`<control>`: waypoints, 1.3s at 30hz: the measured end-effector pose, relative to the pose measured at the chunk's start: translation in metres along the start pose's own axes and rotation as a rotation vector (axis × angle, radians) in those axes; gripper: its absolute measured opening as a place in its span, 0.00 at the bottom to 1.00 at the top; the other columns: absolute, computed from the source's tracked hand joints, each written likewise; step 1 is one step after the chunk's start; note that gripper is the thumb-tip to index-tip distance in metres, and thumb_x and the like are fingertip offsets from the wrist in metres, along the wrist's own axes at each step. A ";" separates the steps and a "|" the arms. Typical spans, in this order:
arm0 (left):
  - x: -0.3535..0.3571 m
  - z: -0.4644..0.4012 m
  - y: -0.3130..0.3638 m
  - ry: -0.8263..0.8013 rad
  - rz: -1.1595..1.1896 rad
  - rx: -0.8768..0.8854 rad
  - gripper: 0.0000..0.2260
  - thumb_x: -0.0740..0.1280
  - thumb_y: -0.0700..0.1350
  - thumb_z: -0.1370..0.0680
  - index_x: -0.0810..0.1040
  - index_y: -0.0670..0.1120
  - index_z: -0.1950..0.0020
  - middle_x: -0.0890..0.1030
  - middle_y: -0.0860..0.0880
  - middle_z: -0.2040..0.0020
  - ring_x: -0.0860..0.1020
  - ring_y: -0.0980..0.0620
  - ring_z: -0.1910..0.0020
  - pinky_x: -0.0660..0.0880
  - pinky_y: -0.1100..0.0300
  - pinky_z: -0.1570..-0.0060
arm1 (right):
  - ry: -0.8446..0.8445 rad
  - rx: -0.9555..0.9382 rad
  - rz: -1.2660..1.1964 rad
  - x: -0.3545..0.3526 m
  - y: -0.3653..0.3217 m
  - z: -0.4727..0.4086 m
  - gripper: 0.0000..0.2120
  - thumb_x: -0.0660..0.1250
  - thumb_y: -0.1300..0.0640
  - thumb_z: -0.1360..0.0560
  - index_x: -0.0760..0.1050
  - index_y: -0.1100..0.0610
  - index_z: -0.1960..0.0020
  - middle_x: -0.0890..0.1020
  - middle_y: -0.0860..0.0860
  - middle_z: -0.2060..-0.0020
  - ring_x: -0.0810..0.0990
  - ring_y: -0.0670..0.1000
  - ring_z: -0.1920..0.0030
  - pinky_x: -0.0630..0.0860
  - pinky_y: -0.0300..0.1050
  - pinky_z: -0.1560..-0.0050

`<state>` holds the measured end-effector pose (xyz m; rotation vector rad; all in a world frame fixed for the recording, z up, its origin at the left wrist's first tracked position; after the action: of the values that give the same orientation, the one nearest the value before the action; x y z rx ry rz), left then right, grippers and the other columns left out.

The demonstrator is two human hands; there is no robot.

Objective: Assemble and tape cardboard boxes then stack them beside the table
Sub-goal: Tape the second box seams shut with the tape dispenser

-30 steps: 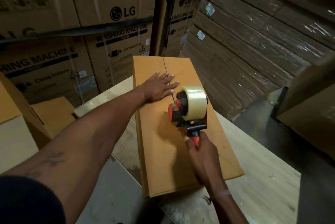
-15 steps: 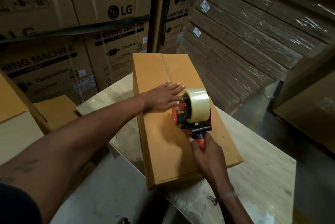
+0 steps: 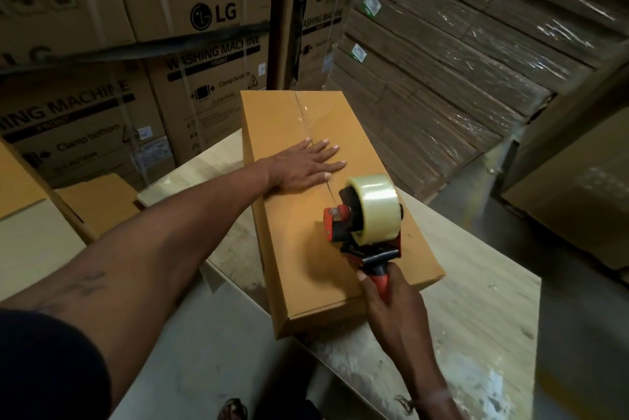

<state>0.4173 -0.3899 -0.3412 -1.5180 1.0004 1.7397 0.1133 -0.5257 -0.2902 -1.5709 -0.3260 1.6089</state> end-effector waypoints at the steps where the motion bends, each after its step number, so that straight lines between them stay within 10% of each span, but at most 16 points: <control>1: 0.000 0.000 0.000 -0.005 0.002 -0.002 0.25 0.44 0.61 0.13 0.46 0.61 0.16 0.41 0.48 0.15 0.37 0.47 0.17 0.36 0.43 0.20 | 0.005 -0.007 -0.006 0.002 0.000 -0.001 0.09 0.65 0.42 0.17 0.73 0.45 0.41 0.81 0.41 0.55 0.78 0.40 0.54 0.71 0.41 0.61; 16: -0.008 0.011 -0.019 -0.047 0.010 -0.058 0.26 0.46 0.58 0.15 0.57 0.56 0.17 0.49 0.50 0.15 0.39 0.43 0.16 0.39 0.37 0.20 | -0.035 -0.017 0.019 0.036 -0.054 -0.092 0.12 0.66 0.50 0.16 0.74 0.56 0.38 0.82 0.53 0.47 0.78 0.53 0.49 0.72 0.47 0.48; 20: -0.007 0.013 -0.020 -0.025 0.033 -0.052 0.36 0.35 0.66 0.23 0.58 0.56 0.18 0.48 0.54 0.17 0.39 0.47 0.16 0.39 0.39 0.19 | -0.028 -0.036 0.039 0.034 -0.049 -0.086 0.12 0.65 0.50 0.16 0.74 0.56 0.38 0.81 0.53 0.48 0.79 0.53 0.50 0.73 0.46 0.51; 29: -0.007 0.012 -0.024 0.017 0.024 -0.038 0.24 0.42 0.63 0.14 0.49 0.63 0.17 0.44 0.50 0.15 0.37 0.48 0.17 0.39 0.40 0.19 | 0.011 -0.071 0.005 0.015 -0.007 -0.014 0.09 0.66 0.49 0.17 0.71 0.46 0.37 0.82 0.43 0.56 0.81 0.44 0.57 0.73 0.38 0.62; 37: 0.002 0.019 0.052 -0.009 0.057 0.247 0.26 0.40 0.63 0.17 0.51 0.57 0.20 0.45 0.53 0.18 0.40 0.45 0.16 0.36 0.42 0.19 | -0.005 -0.016 -0.087 0.031 0.001 -0.021 0.02 0.64 0.51 0.22 0.73 0.49 0.51 0.83 0.52 0.60 0.83 0.53 0.60 0.82 0.56 0.58; 39: 0.002 0.019 0.050 -0.001 0.055 0.240 0.27 0.40 0.63 0.17 0.51 0.57 0.19 0.44 0.53 0.17 0.40 0.46 0.16 0.37 0.42 0.19 | 0.007 -0.048 -0.107 0.032 0.002 -0.018 0.02 0.65 0.55 0.20 0.73 0.49 0.50 0.81 0.51 0.63 0.81 0.46 0.64 0.78 0.45 0.63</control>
<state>0.3648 -0.4001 -0.3353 -1.3491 1.2136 1.5920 0.1333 -0.5109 -0.3169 -1.5682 -0.4408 1.5224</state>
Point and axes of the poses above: each hand's wrist, its own z-axis away from the middle knuckle, its own x-axis out of the palm, y = z × x, the point moved 6 cm from there along -z, towards the middle knuckle
